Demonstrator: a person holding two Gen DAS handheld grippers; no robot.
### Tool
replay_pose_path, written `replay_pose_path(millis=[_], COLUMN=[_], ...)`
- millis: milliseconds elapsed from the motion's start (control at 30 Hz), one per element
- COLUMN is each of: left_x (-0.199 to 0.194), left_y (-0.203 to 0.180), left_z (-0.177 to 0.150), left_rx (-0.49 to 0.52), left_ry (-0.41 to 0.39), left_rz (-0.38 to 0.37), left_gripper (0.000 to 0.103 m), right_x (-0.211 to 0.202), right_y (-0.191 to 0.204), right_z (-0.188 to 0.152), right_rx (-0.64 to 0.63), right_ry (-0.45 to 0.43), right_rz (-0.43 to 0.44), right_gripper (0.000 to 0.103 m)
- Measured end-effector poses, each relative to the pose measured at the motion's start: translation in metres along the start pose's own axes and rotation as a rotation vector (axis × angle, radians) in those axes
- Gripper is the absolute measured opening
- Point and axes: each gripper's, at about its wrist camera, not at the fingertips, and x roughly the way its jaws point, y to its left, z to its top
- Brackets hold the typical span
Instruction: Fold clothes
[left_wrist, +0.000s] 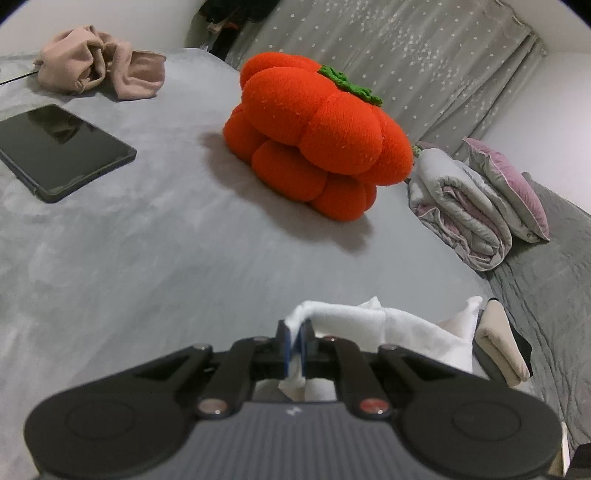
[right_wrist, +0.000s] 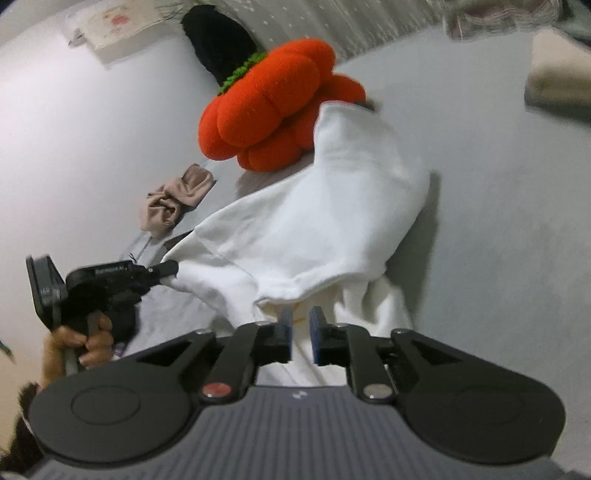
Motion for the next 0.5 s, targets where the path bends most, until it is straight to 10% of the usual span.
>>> replay_pose_path(millis=[333,500], left_x=[0.009,0.009], left_y=[0.005,0.005], left_z=[0.000,0.000], left_rx=[-0.023,-0.024], left_ry=[0.037,0.039], left_rz=[0.021,0.018], left_gripper=[0.006,0.006], right_x=[0.024,0.029], right_y=[-0.019,-0.015], right_z=[0.006,0.005], right_rx=[0.181,0.187], right_ry=[-0.104,-0.139], right_rz=[0.040,0.073], right_gripper=[0.039,0.011])
